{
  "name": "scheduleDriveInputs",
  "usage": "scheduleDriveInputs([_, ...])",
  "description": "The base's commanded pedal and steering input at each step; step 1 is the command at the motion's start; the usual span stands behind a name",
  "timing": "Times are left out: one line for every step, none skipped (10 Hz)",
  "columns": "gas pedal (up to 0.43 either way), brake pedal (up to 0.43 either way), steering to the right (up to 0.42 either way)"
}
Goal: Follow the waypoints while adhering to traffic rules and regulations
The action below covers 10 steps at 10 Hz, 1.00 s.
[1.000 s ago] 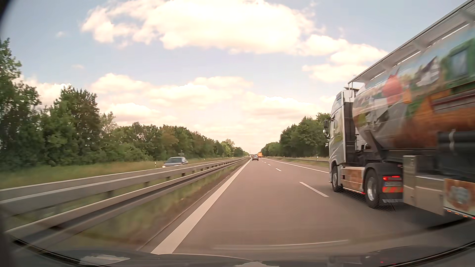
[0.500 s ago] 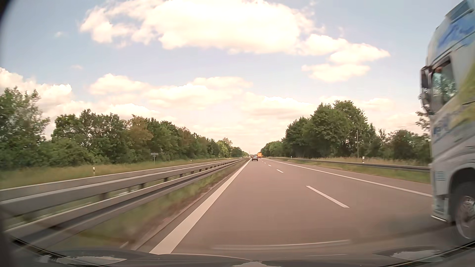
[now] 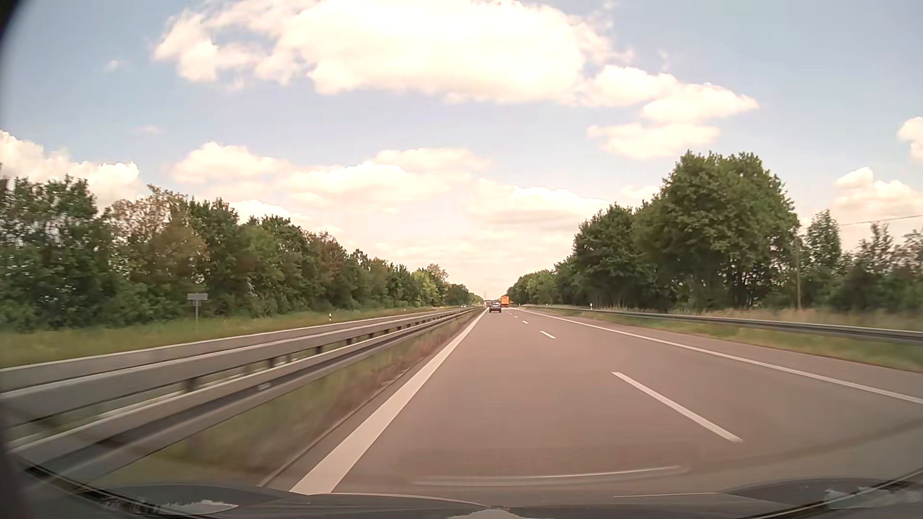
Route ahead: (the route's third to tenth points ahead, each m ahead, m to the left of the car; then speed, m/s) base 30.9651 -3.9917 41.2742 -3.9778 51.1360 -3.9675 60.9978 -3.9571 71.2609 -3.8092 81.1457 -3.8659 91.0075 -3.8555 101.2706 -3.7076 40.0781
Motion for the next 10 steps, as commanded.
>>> scheduleDriveInputs([0.299,0.012,0.001])
scheduleDriveInputs([0.299,0.012,0.001])
scheduleDriveInputs([0.299,0.012,0.001])
scheduleDriveInputs([0.299,0.012,0.001])
scheduleDriveInputs([0.299,0.012,0.001])
scheduleDriveInputs([0.299,0.012,0.001])
scheduleDriveInputs([0.299,0.012,-0.001])
scheduleDriveInputs([0.299,0.012,-0.001])
scheduleDriveInputs([0.311,0.012,-0.002])
scheduleDriveInputs([0.319,0.012,-0.002])
